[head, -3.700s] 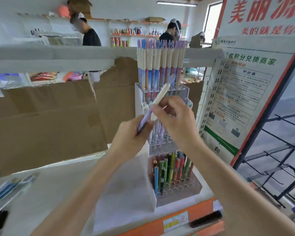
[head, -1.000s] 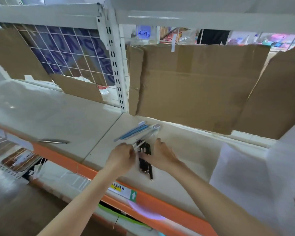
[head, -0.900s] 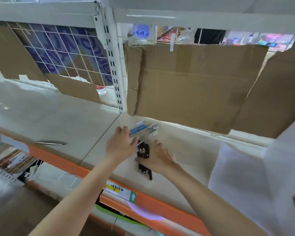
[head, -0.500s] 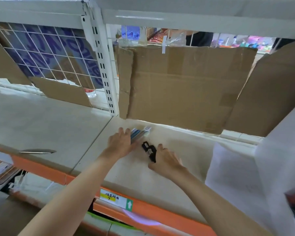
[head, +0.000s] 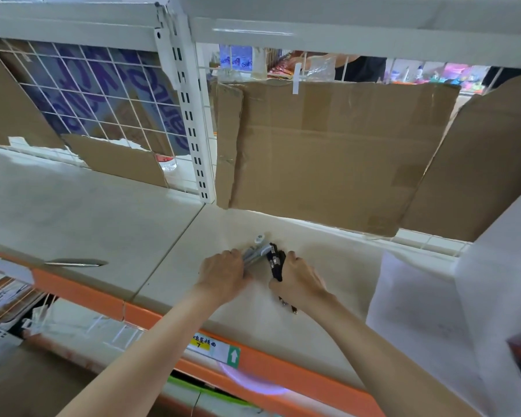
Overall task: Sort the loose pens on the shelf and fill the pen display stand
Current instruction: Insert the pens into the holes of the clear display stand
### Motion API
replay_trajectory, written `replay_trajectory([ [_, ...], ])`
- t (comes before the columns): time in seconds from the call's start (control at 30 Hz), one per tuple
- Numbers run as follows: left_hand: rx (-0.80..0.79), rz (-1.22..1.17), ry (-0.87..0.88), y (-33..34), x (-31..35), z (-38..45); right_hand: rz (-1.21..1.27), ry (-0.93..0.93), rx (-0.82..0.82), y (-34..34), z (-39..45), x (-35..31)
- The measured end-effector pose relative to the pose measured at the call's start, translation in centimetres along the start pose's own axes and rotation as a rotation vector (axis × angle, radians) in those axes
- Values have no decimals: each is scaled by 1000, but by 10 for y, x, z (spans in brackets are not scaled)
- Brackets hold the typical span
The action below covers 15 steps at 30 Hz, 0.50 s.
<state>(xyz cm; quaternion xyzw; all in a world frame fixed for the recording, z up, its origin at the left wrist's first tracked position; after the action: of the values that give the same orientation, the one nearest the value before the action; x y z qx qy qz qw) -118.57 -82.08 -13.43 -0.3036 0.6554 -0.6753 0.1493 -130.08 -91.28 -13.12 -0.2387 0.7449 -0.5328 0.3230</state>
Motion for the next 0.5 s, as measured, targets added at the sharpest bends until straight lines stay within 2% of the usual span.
replay_trajectory([
  [0.13,-15,47,-6,2,8,1,10,35,-37,-1,0,-1],
  [0.33,7,-49,-70,-1,1,2,-62,74,-50,-4,-1,-5],
  [0.4,-10,-147,-85,-4,-3,1,-104,71,-44,-5,0,-8],
  [0.5,-88,-423,-129,2,-6,-2,-171,44,-26,-5,1,-11],
])
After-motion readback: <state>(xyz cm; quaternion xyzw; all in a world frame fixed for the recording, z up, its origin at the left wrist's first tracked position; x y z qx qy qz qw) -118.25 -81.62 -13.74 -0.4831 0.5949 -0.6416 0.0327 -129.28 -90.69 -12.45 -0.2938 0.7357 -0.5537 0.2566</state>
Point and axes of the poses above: each hand's wrist, its own z-axis towards the middle knuckle, its own y-axis out of the palm, x = y × z, the point moved 6 cm from there along z, towards the middle knuckle, and after that the axes turned 13 degrees about -z, right-handed, at the moved point
